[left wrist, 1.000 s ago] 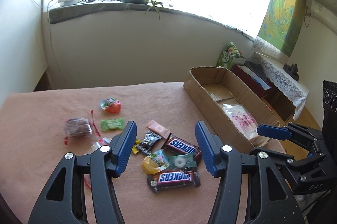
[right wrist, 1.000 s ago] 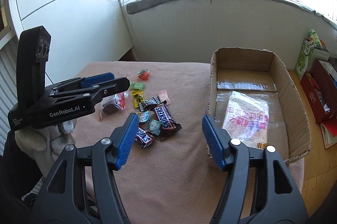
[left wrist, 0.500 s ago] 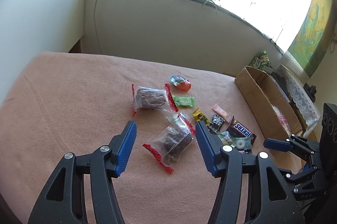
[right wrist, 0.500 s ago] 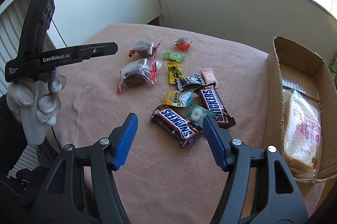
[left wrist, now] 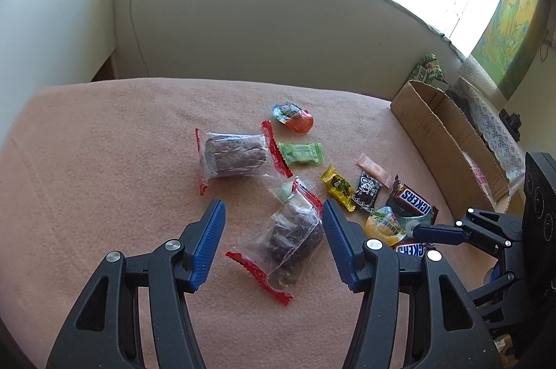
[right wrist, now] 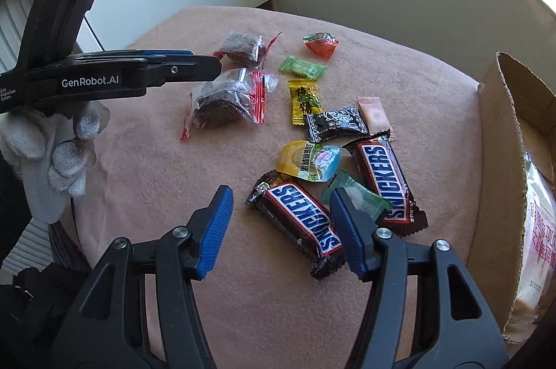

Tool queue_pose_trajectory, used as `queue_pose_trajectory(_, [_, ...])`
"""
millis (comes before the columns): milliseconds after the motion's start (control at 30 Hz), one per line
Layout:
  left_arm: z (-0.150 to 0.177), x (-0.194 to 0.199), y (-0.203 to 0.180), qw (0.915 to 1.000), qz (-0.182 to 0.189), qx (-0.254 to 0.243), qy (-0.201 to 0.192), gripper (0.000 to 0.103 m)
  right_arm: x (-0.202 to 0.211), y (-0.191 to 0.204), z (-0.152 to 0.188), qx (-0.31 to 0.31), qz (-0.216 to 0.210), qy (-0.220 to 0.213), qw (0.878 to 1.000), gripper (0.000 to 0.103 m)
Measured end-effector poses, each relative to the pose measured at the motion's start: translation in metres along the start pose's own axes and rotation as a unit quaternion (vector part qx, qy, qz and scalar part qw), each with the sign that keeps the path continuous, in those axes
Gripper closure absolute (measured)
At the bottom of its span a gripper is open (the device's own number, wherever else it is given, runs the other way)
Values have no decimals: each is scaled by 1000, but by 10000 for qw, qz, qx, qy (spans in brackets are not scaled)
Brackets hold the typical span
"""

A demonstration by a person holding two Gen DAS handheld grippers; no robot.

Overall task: Organize snacks
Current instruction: 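Move the right tool back to the snacks and grasp a Snickers bar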

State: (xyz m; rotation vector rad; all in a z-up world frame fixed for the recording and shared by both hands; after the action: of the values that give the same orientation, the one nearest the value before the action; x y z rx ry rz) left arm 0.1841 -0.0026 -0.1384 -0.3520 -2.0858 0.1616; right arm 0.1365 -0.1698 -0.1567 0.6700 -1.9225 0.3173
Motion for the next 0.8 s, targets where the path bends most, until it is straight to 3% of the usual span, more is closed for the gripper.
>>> queue_pose_trajectory(267, [4, -14, -6, 9992, -59, -319, 216, 46, -7, -9, 2, -93, -71, 156, 9998, 50])
queue_pose_trajectory(500, [7, -19, -20, 9974, -164, -634, 300, 46, -3, 6, 14, 36, -232, 313, 9992, 59])
queue_pose_trajectory(800, [12, -18, -27, 9959, -216, -829, 305, 48, -17, 7, 9, 5, 9, 365, 9993, 70])
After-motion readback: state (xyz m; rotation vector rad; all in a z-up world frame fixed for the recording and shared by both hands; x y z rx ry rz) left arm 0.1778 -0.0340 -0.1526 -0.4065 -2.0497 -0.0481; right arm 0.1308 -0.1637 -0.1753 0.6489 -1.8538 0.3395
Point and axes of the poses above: each gripper's, at about its wrist camera, not at the fingertips, and x roughly against the way its jaws point, y to its left, z to its underside, the point moved 5 cm from there along -x, roughly the way its jaws point, and after that the axes turned 8 degrees about y, right-handed, at the moved point
